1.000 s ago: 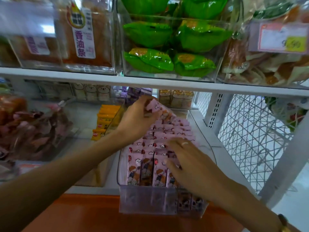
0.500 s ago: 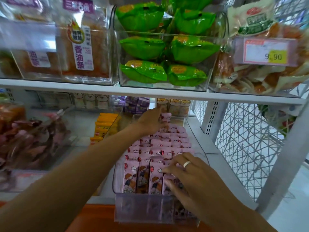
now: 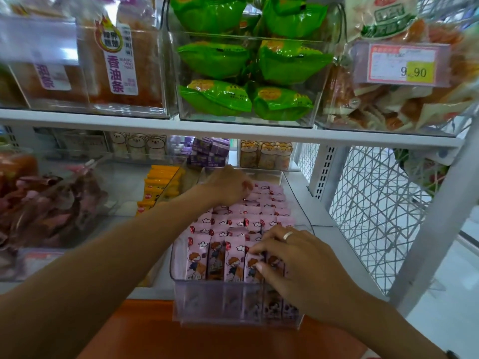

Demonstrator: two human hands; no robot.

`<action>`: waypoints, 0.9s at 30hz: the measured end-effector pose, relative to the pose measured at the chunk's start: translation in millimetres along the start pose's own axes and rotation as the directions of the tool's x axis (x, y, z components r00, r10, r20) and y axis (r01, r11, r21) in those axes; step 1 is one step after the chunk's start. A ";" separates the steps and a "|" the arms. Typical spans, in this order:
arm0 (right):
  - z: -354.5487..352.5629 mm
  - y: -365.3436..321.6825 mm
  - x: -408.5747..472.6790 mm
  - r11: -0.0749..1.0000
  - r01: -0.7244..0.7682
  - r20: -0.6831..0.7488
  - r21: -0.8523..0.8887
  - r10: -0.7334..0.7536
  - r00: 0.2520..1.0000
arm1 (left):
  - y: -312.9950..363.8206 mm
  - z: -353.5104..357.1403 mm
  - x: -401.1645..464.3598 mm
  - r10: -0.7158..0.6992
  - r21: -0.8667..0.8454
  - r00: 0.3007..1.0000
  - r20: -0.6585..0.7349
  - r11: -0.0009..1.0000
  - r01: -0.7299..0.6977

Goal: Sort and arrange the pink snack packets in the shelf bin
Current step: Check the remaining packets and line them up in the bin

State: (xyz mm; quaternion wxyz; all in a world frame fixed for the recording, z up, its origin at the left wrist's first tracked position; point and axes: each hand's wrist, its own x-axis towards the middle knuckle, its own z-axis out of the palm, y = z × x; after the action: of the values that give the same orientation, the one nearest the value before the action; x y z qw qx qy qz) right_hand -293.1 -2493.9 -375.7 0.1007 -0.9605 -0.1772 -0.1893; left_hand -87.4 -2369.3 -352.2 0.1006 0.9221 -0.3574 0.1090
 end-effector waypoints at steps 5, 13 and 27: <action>-3.1 0.7 1.7 0.999 0.001 0.049 0.042 -0.004 0.999 | 6.3 1.0 -2.4 -0.044 -0.113 0.995 0.086 0.992 0.053; -4.8 -0.8 1.7 0.999 -0.020 0.046 0.050 0.018 0.999 | 22.3 -6.9 -9.5 -0.424 -0.642 0.884 -0.195 0.737 0.212; -11.9 -50.1 21.5 0.789 -0.157 -0.081 0.594 0.253 0.964 | 76.7 -51.3 -160.9 -0.647 -0.943 0.694 -0.316 0.294 -0.155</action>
State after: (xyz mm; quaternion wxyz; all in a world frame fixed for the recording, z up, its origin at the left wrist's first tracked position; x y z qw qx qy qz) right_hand -297.3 -2444.6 -350.0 0.4235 -0.8789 -0.1126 -0.1885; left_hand -262.3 -2308.8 -338.8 0.7420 0.6320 -0.1281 0.1833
